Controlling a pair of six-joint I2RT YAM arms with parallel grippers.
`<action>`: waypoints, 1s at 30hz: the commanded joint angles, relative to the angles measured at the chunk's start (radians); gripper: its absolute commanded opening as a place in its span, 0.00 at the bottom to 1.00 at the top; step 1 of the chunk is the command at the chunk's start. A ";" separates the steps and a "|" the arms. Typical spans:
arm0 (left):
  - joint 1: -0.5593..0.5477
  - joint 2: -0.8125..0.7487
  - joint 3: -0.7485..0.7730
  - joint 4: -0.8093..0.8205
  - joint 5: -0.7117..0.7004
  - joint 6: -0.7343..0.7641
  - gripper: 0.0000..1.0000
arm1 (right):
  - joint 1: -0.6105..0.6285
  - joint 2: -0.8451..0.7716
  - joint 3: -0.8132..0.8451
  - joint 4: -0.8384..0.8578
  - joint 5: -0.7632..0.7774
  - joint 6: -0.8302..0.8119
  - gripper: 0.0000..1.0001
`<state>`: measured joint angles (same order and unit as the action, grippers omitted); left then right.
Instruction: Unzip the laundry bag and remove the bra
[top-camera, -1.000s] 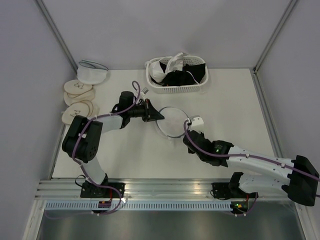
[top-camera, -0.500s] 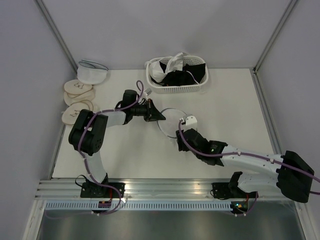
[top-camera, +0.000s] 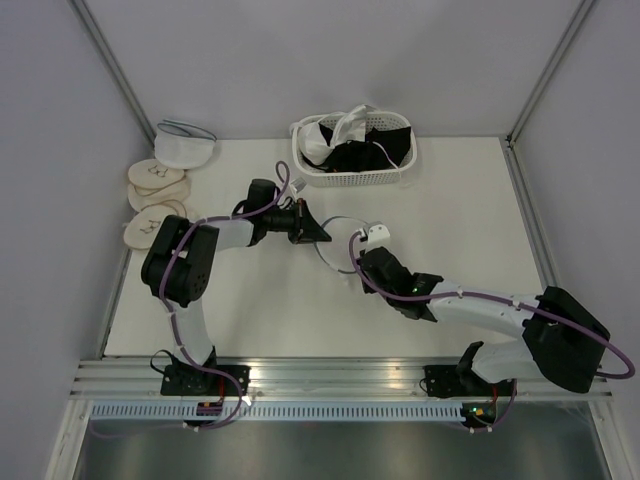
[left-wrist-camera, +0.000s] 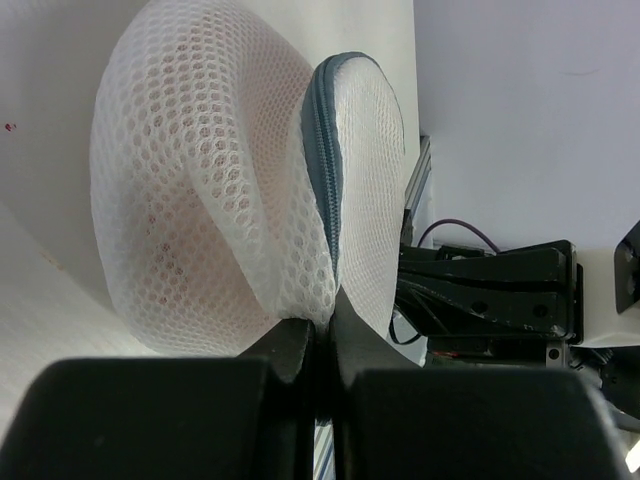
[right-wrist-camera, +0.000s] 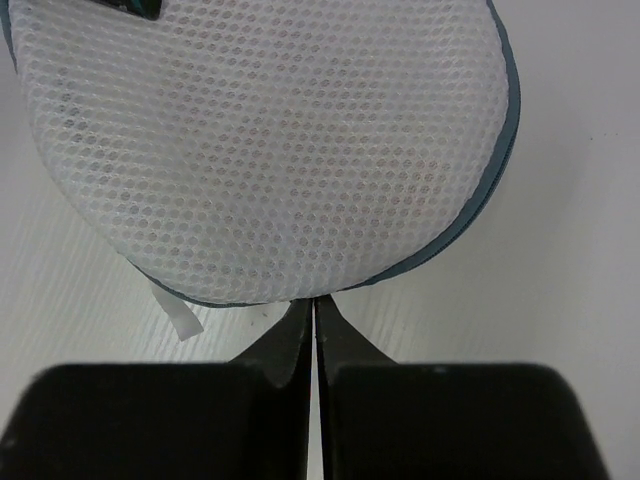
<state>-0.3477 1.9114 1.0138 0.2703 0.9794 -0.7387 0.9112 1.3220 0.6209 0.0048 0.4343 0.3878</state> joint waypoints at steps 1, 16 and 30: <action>-0.002 0.008 0.042 -0.028 0.048 0.067 0.02 | -0.006 -0.053 0.016 0.034 0.023 -0.007 0.00; -0.005 -0.394 -0.102 -0.226 -0.564 -0.048 0.64 | -0.006 -0.224 -0.003 -0.198 0.023 0.077 0.00; -0.244 -0.845 -0.588 -0.154 -0.663 -0.369 0.66 | 0.002 -0.156 -0.049 0.043 -0.675 0.132 0.00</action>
<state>-0.5812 1.1297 0.4843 0.0746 0.3805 -0.9802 0.9062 1.1477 0.5758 -0.0582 -0.0757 0.5022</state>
